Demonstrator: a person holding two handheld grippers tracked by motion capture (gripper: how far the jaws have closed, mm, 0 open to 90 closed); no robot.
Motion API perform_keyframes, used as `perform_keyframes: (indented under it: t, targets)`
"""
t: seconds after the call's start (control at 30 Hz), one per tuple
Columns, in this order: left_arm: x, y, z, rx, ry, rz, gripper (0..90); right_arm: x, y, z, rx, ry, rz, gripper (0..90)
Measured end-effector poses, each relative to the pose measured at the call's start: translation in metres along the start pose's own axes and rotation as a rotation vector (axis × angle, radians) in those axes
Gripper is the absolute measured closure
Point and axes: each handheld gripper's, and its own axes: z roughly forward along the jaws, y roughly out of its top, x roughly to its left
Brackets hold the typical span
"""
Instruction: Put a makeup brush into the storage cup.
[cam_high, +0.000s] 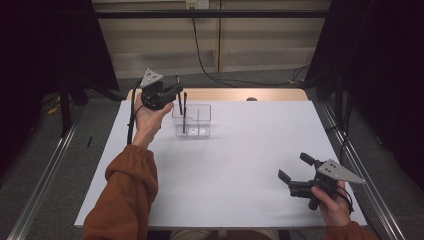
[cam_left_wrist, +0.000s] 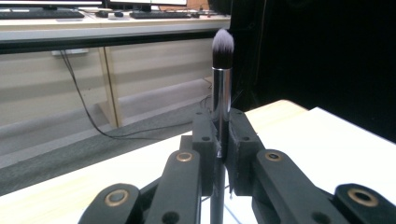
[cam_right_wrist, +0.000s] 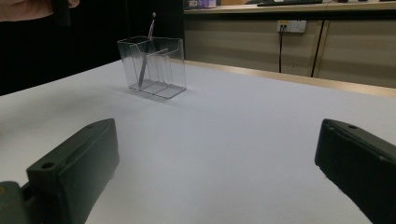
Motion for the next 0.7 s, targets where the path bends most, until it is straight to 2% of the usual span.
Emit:
perform_keyframes:
  t: [0.13,0.43,0.7]
  targets:
    - [0.005,-0.007,0.002,0.016,0.007,-0.011,83.9,0.000,0.000,-0.001,0.000,0.000,0.001,0.0]
    - [0.005,-0.019,0.003,0.028,0.014,-0.028,83.9,0.001,0.000,0.000,0.000,0.006,-0.002,0.0]
    - [0.008,-0.025,0.005,0.051,0.017,-0.023,83.9,0.001,0.000,0.000,0.000,0.008,-0.004,0.0]
